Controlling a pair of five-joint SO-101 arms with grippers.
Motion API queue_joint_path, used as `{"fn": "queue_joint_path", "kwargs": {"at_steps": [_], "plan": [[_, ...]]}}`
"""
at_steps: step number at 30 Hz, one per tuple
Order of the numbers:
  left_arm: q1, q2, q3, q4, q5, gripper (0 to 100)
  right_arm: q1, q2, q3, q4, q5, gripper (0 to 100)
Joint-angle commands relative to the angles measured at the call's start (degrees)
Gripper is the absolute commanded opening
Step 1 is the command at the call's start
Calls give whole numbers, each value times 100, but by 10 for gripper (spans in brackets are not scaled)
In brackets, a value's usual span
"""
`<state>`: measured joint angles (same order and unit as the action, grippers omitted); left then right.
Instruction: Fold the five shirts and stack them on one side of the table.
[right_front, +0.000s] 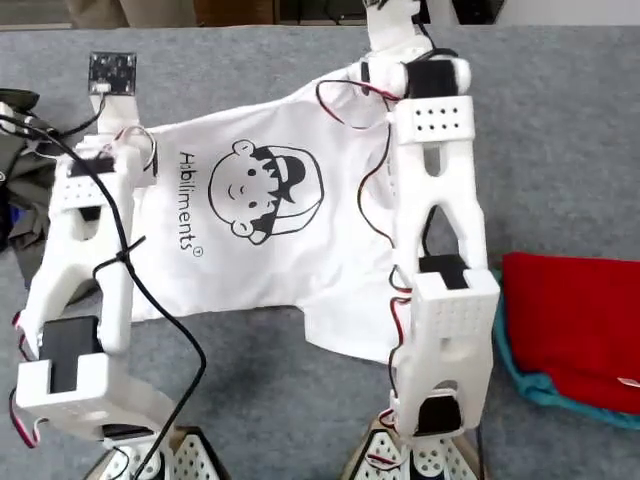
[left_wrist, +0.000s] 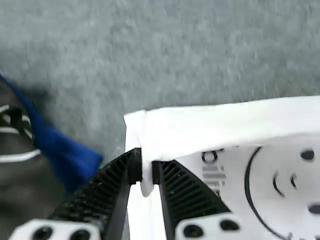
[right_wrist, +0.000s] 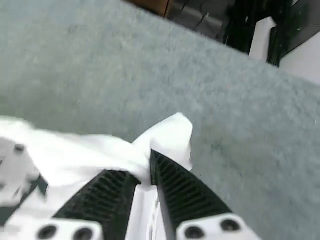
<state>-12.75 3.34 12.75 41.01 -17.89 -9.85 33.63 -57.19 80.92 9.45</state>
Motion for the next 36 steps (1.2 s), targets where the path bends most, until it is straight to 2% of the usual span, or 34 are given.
{"fn": "queue_joint_path", "kwargs": {"at_steps": [1,4,7,12,16,24,29,36], "plan": [[-35,-40,-1002,1582,-62,19,-215,-13,-892,1415,299,4],[-35,-40,-1626,2637,-158,19,-338,-13,-1042,2154,378,4],[44,-40,-1987,3499,-475,19,-330,-127,-646,2145,343,4],[70,-40,-2004,4264,-791,19,-365,-971,945,2145,360,4],[0,-40,-1679,4264,-818,19,-374,-2088,2563,2119,387,4],[35,-40,-967,4009,-818,19,-374,-4057,5042,2110,932,4],[176,-40,-114,3490,-818,19,-356,-4734,6088,2031,1134,4],[176,-31,264,3446,-818,19,-374,-5182,7319,1864,1407,4]]}}
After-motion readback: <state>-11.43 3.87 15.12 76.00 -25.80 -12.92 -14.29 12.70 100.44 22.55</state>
